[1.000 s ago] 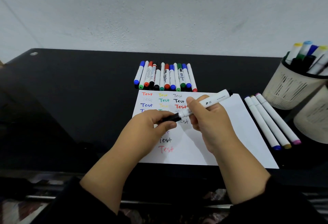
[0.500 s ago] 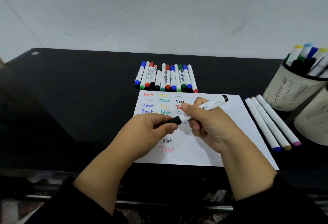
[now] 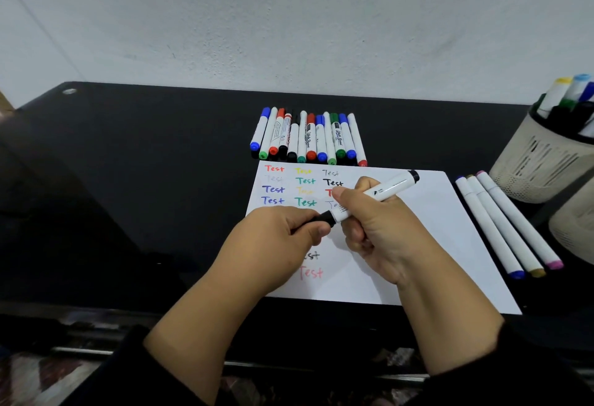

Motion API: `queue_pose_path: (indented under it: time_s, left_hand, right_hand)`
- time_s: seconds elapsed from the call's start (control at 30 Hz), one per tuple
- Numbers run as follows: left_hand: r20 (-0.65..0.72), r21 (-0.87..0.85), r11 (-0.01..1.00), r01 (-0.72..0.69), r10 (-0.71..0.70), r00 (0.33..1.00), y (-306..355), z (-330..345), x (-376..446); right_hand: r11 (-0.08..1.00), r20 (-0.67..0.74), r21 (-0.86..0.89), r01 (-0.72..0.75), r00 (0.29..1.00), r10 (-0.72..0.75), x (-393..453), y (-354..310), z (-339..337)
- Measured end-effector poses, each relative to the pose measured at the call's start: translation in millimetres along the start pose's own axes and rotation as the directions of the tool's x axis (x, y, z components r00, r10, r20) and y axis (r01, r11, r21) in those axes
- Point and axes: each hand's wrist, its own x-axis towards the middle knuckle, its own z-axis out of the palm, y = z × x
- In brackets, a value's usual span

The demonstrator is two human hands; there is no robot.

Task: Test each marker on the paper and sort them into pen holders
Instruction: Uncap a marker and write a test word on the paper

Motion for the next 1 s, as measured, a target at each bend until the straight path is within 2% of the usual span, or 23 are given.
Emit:
queue_pose_path:
  time_s: [0.17, 0.4, 0.57, 0.8, 0.83, 0.9, 1.0]
  left_hand:
    - [0.018, -0.097, 0.994, 0.041, -0.039, 0.999, 1, -1, -1]
    - [0.033, -0.122, 0.991, 0.051, -0.048, 0.998, 6, -6, -5]
    - [-0.019, -0.053, 0.997, 0.057, -0.058, 0.998, 9, -8, -6]
    - [-0.071, 0.163, 0.986, 0.026, -0.014, 0.997, 0, -14, -6]
    - [-0.079, 0.179, 0.984, 0.024, -0.010, 0.997, -1, -14, -6]
    - [-0.080, 0.204, 0.979, 0.017, -0.001, 0.997, -1, -14, -6]
    - [-0.067, 0.214, 0.977, 0.019, -0.005, 0.998, 1, -13, -4]
  right_hand:
    - [0.999, 0.017, -0.045, 0.014, 1.000, -0.014, -1, -1, 3]
    - [0.995, -0.002, -0.090, 0.031, 1.000, -0.031, -7, -5, 8]
    - [0.995, -0.059, -0.099, 0.014, 0.998, -0.020, -11, -5, 11]
    - [0.998, -0.168, -0.022, 0.066, 0.983, -0.068, -12, -15, -8]
    - [0.992, -0.192, -0.094, 0.087, 0.976, -0.104, -12, -16, -11]
    - [0.920, -0.223, -0.370, 0.130, 0.949, -0.224, -14, -15, -17]
    - [0.643, -0.121, -0.731, 0.229, 0.884, -0.451, -16, -11, -21]
